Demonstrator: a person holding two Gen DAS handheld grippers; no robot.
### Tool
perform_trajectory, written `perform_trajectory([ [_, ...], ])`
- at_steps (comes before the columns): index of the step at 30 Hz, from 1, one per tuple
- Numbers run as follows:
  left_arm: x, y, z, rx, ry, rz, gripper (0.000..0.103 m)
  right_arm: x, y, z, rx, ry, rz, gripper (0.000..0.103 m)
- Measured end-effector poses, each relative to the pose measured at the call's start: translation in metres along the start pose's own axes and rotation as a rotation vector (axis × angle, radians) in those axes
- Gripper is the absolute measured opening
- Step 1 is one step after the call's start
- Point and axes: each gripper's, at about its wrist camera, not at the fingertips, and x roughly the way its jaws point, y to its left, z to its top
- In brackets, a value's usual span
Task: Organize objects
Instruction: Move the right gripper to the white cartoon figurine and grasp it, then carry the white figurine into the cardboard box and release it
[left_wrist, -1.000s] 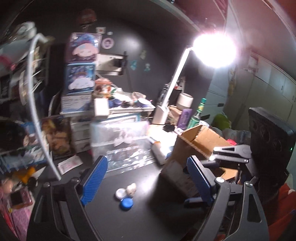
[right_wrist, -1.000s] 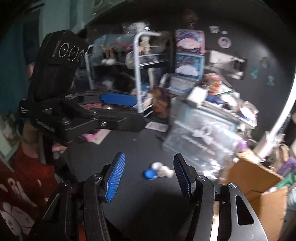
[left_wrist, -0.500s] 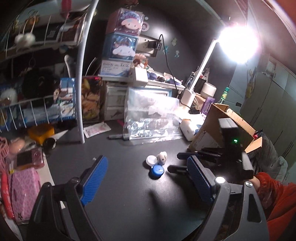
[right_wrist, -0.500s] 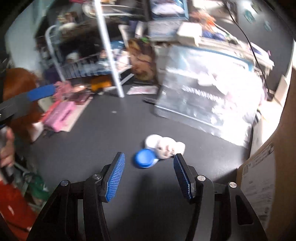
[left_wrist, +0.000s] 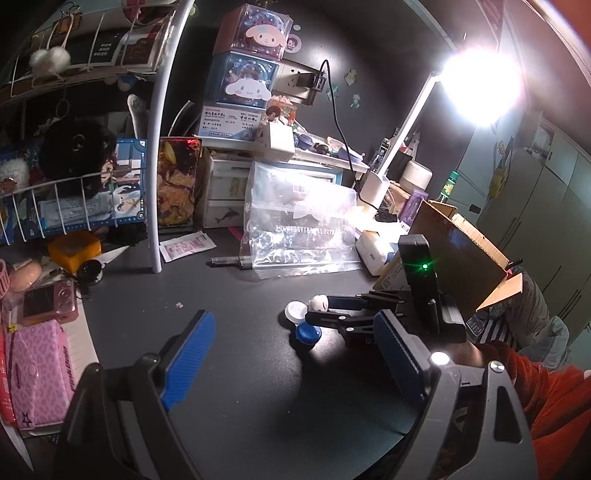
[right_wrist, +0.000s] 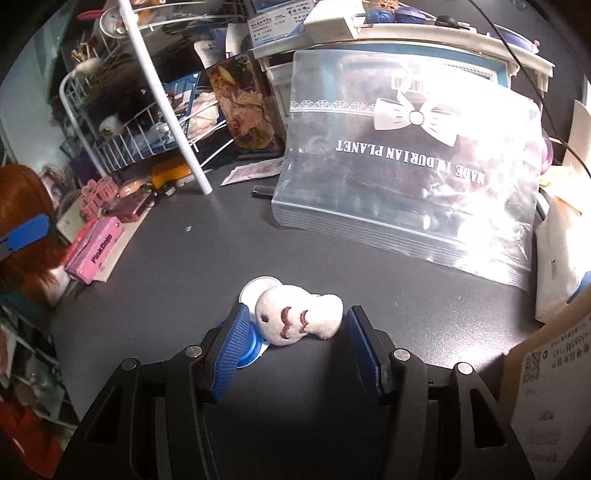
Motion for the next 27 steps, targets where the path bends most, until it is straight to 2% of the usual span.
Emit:
perform_trajectory([
  [1,0.000,0.000,0.000,0.000,0.002,0.000,0.086,-0.001,0.002,0.000,-0.004,-0.001,0.007,0.041],
  [9,0.011,0.002,0.005,-0.037,0.038,-0.086,0.086,-0.026,0.038,-0.002,-0.085,-0.043,0.059,0.040],
  [13,0.016,-0.002,0.006,-0.066,0.073,-0.206,0.085,-0.056,0.074,0.001,-0.184,-0.090,0.103,0.040],
  [15,0.016,-0.005,0.008,-0.071,0.086,-0.236,0.072,-0.070,0.091,0.003,-0.237,-0.117,0.112,0.040],
  [18,0.013,-0.014,0.011,-0.050,0.098,-0.252,0.059,-0.090,0.111,0.006,-0.310,-0.151,0.121,0.040],
  [21,0.009,-0.022,0.016,-0.026,0.102,-0.263,0.045,-0.101,0.129,0.004,-0.404,-0.178,0.058,0.040],
  [24,0.009,-0.030,0.021,0.007,0.120,-0.256,0.033,-0.109,0.136,0.000,-0.447,-0.192,0.029,0.040],
  [27,0.012,-0.038,0.025,0.035,0.136,-0.251,0.027,-0.116,0.140,-0.005,-0.494,-0.213,-0.021,0.040],
])
